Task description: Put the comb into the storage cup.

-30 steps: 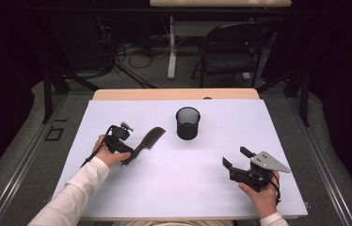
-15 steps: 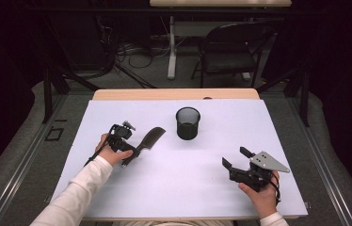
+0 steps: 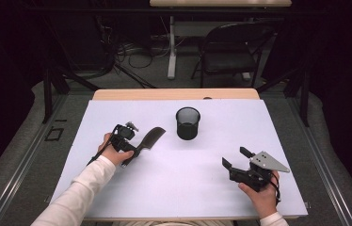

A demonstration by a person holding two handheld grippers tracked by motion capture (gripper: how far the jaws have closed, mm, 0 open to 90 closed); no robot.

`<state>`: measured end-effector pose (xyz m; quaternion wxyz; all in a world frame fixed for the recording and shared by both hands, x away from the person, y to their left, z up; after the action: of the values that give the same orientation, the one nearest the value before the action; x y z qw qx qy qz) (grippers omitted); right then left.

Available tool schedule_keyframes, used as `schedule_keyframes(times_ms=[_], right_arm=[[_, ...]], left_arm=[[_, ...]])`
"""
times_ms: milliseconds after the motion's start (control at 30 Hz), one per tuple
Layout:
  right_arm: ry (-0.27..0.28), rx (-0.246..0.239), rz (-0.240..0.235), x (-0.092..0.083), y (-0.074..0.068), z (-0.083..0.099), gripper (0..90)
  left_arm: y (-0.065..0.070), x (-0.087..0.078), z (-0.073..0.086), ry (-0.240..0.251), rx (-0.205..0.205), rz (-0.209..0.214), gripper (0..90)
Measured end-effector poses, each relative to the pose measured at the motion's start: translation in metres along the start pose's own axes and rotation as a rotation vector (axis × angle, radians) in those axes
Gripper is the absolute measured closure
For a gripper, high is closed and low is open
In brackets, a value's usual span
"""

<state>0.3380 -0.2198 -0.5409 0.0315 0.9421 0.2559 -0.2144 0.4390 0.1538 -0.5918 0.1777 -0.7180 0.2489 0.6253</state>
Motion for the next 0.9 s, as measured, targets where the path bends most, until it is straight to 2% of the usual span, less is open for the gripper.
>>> schedule_keyframes(times_ms=[900], right_arm=[[-0.009, -0.002, -0.002, 0.0001, -0.0001, 0.0008, 19.5]], left_arm=[[0.0037, 0.0037, 0.0005, -0.024, 0.004, -0.022, 65.5]])
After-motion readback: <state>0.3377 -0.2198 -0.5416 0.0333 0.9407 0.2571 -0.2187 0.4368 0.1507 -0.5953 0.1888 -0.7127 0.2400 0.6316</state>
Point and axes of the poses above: each handheld gripper's, and its own axes: x roughly forward along the jaws, z roughly out of its underside, y roughly to its right, the point moved 7 cm from there along x, roughly forward along the jaws, and after that the axes turned 9 degrees about -y, right-handed, at the moved point
